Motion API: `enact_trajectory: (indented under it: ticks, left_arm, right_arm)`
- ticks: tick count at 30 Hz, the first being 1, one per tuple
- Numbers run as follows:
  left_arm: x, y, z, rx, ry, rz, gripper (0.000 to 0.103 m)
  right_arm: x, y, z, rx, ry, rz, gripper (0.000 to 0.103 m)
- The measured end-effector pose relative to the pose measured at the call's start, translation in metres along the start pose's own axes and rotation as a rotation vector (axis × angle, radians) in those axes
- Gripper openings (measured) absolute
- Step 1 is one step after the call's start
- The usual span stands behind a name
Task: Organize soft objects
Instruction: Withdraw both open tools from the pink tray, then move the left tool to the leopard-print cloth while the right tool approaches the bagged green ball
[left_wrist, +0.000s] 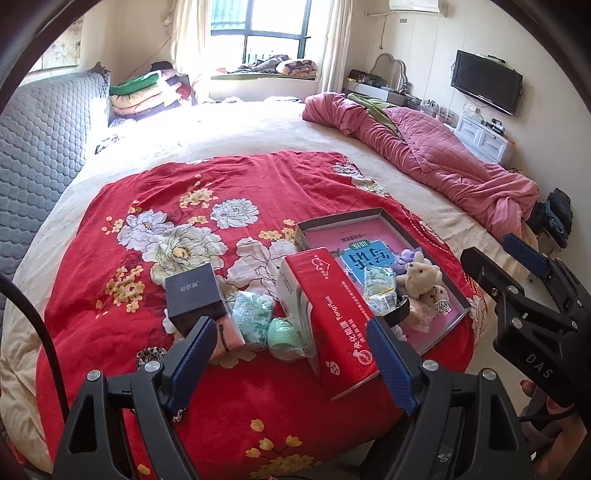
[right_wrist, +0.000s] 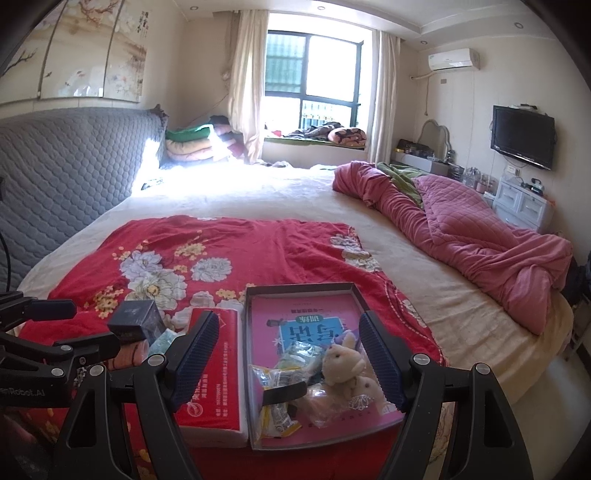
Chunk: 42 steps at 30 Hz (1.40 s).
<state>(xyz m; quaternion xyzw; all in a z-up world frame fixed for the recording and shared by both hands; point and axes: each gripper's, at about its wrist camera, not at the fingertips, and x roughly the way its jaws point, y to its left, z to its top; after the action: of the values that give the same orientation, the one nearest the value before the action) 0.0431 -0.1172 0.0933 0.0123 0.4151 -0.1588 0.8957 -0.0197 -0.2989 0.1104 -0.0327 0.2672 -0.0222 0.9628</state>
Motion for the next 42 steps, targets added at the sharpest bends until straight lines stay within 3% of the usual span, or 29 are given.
enact_trajectory:
  ticks: [13, 28, 42]
  left_arm:
    - [-0.021, 0.059, -0.016, -0.095, -0.019, 0.071, 0.082]
    - [-0.04, 0.149, -0.039, -0.242, -0.019, 0.186, 0.082]
    - [-0.015, 0.175, -0.066, -0.291, 0.05, 0.201, 0.082]
  right_arm:
    - [-0.003, 0.049, 0.003, -0.069, -0.003, 0.102, 0.079]
    - [-0.002, 0.079, 0.005, -0.139, 0.003, 0.157, 0.079]
    - [0.025, 0.12, -0.022, -0.297, 0.064, 0.215, 0.079]
